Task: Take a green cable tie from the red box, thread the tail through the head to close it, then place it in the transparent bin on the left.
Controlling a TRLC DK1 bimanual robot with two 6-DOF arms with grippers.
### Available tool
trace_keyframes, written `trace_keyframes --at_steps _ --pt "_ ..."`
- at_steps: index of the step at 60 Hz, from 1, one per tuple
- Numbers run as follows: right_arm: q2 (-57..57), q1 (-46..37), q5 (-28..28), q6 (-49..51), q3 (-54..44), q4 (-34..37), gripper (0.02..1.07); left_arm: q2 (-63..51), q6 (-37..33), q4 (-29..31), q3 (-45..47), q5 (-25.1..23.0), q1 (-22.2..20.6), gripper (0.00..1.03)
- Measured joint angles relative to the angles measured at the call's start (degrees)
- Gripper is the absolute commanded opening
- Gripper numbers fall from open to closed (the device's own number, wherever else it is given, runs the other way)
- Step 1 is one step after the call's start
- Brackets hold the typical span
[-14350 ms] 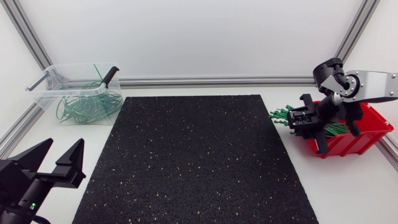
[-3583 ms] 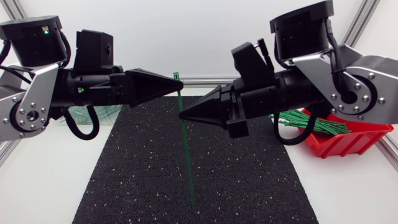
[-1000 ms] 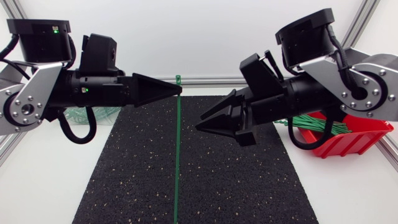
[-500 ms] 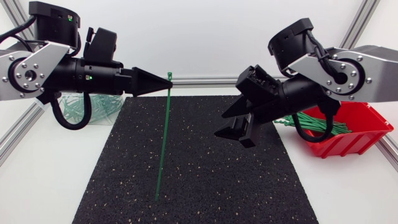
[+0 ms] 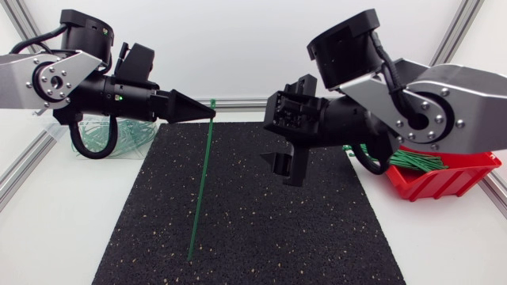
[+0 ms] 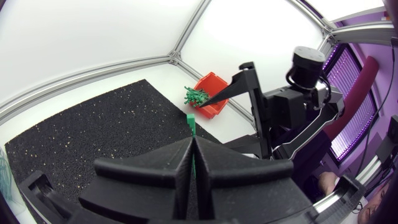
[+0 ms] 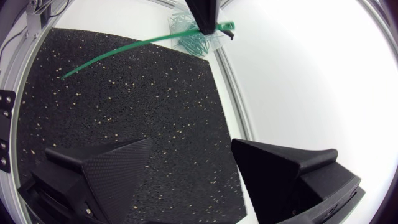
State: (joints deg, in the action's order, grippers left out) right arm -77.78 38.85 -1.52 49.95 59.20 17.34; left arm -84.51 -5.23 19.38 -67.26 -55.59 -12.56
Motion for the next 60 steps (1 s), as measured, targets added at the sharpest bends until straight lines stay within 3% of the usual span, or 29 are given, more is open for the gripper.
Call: trace_keyframes --at_steps 6,34,55,60 --pt "0.7 5.3 5.9 4.3 -2.5 -5.5 0.97 -2.6 -1.0 1.7 -1.6 -2.7 1.3 0.03" --pt "-6.0 14.8 16.4 23.9 -8.0 -30.2 0.96 -8.8 -3.5 9.6 -7.1 -7.1 2.4 0.03" --pt "-12.6 18.3 17.9 34.2 -9.8 -41.9 0.88 -10.3 -7.3 15.5 -10.8 -7.7 3.3 0.03" --pt "-13.9 19.0 18.1 35.9 -9.9 -44.1 0.79 -12.1 -9.0 17.7 -11.8 -7.8 3.5 0.03"
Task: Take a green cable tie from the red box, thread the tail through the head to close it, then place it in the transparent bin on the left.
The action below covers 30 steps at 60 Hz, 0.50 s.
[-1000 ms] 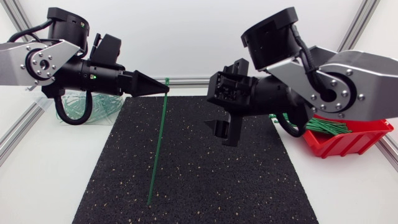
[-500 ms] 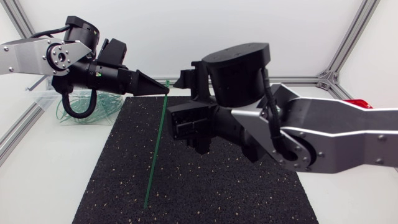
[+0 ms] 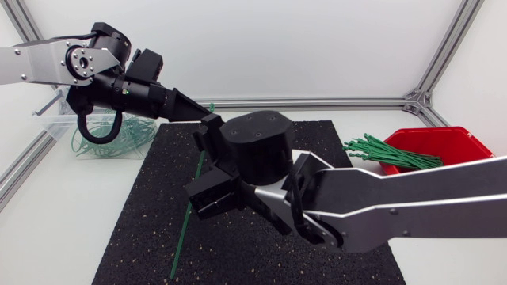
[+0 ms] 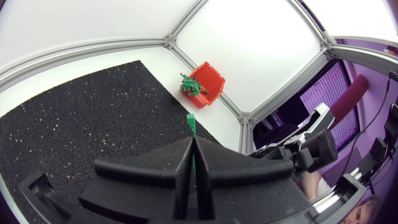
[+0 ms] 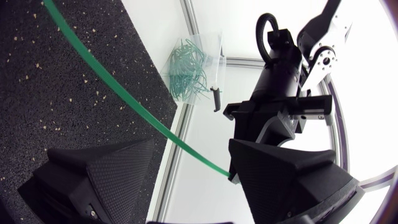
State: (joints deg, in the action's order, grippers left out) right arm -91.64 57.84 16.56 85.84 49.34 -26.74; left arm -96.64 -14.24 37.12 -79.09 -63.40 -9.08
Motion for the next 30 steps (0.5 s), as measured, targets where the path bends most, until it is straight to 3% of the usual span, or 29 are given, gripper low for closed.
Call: trace_keyframes --at_steps 9,30 --pt "-2.1 1.3 0.1 1.8 -1.0 -0.9 0.61 -1.9 -1.8 2.1 -0.5 0.0 0.5 0.03" --pt "-7.3 6.3 0.0 6.2 -4.8 -3.6 0.61 -4.5 -7.1 7.3 -1.7 -0.3 1.4 0.03"
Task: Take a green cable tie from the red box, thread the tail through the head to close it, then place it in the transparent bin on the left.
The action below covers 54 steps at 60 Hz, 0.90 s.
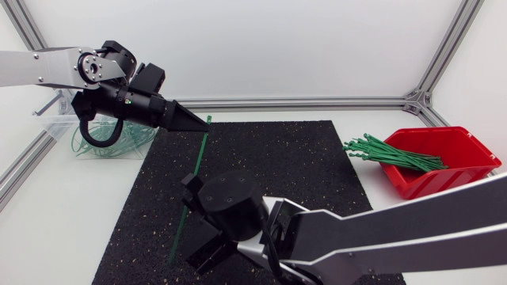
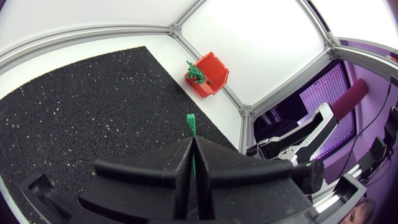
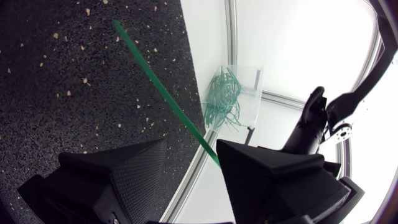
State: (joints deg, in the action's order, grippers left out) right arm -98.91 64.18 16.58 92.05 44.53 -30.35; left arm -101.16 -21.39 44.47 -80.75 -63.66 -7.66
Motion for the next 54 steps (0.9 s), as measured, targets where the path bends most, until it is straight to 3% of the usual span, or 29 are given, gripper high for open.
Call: trace_keyframes --at_steps 43,54 --pt "-6.9 7.0 0.0 11.6 -0.3 -4.7 0.6 -1.2 -4.4 3.7 -0.3 0.0 0.1 0.03" --pt "-7.8 8.2 -0.3 11.8 -0.3 -6.1 0.32 -1.9 -5.6 4.7 -0.3 0.0 0.2 0.03"
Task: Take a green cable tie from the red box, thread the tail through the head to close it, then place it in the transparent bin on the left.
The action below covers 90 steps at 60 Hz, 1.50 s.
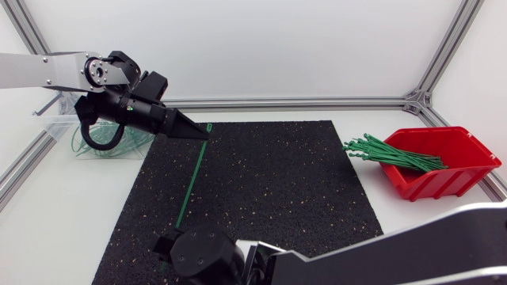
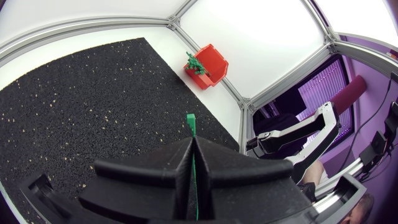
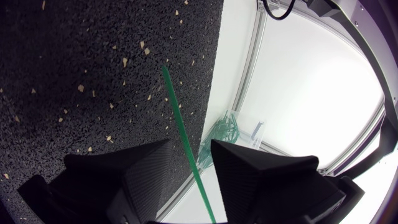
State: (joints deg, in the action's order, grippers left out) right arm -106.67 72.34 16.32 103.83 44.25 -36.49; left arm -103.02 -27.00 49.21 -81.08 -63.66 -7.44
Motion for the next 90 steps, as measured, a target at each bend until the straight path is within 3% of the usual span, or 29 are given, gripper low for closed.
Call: trace_keyframes --at_steps 11,23,51,90 --pt "-1.6 1.0 -1.0 0.0 0.0 -2.2 0.31 -1.1 -2.8 2.3 -0.2 -0.2 0.3 0.03" --pt "-4.0 1.1 -1.5 0.9 -0.4 -4.9 0.31 -2.9 -6.3 5.6 -0.8 -3.9 0.4 0.03" --pt "-5.0 2.0 -2.6 1.3 -1.4 -8.6 0.29 -8.4 -22.1 22.2 -6.5 -8.2 2.1 0.03" --pt "-7.6 3.0 -2.6 1.3 -1.1 -10.6 0.28 -11.4 -31.4 29.4 -7.8 -9.4 2.8 0.03"
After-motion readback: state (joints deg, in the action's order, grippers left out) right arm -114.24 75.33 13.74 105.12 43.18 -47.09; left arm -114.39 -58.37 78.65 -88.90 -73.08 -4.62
